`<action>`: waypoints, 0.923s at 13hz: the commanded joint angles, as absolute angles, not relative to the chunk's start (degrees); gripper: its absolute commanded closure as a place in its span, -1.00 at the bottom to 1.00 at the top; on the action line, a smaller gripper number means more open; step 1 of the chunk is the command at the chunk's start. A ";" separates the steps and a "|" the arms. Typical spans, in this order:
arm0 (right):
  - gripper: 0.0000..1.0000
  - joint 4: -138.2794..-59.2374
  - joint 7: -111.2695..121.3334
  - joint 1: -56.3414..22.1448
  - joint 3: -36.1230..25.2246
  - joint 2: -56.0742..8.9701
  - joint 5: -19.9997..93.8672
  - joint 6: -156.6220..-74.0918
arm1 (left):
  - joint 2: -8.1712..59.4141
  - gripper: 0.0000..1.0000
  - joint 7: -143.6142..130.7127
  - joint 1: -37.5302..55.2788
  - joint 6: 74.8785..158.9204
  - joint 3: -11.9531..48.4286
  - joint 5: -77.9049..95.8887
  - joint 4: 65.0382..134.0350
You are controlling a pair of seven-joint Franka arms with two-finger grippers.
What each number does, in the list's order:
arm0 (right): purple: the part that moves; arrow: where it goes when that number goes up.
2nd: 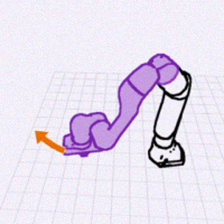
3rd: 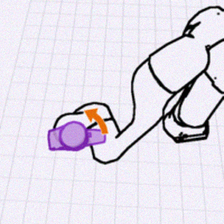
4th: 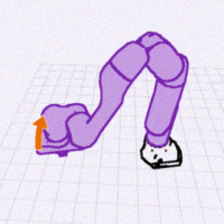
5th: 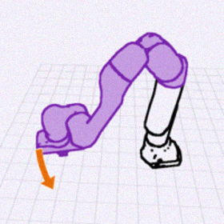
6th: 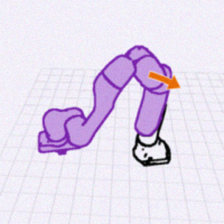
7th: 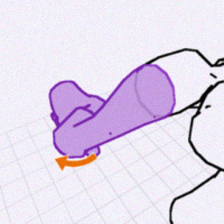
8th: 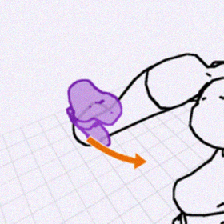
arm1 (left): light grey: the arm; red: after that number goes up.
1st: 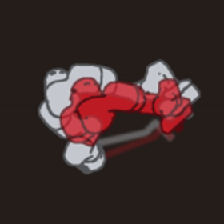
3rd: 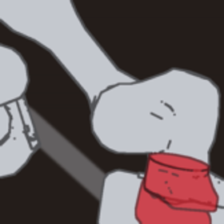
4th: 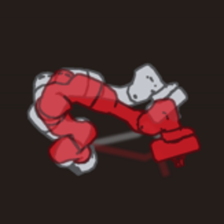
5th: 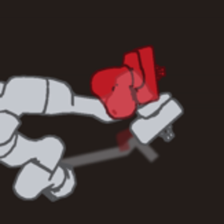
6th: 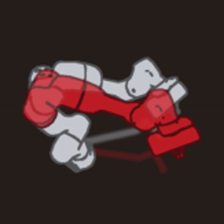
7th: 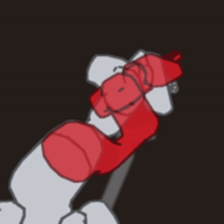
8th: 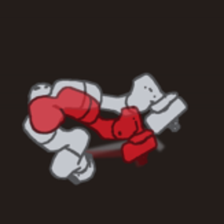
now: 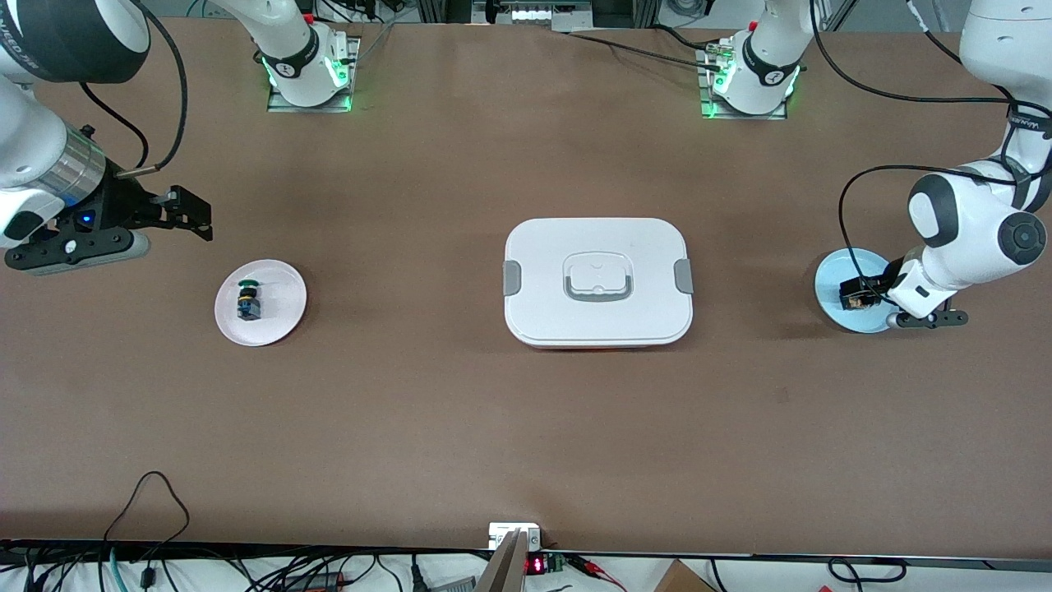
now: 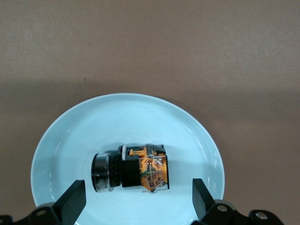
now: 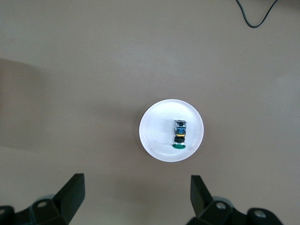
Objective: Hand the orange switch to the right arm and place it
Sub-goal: 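Close the left gripper on the orange switch and lift it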
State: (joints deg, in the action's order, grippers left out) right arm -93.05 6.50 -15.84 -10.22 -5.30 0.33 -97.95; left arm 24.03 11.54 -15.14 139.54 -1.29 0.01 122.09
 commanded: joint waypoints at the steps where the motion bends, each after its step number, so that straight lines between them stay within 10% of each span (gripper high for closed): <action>1: -1.00 -92.72 6.50 -15.56 -10.02 -5.01 1.32 -97.91 | 25.31 -1.00 12.39 -16.08 140.19 -0.88 -0.79 121.82; 7: -1.00 -92.72 6.50 -15.56 -9.93 -5.01 1.32 -97.91 | 27.51 -0.69 12.48 -16.26 143.26 -0.88 -0.79 121.64; 12: -1.00 -92.72 6.50 -15.56 -10.02 -5.01 1.32 -97.91 | 27.25 0.06 12.39 -16.08 142.65 -0.62 -0.79 121.29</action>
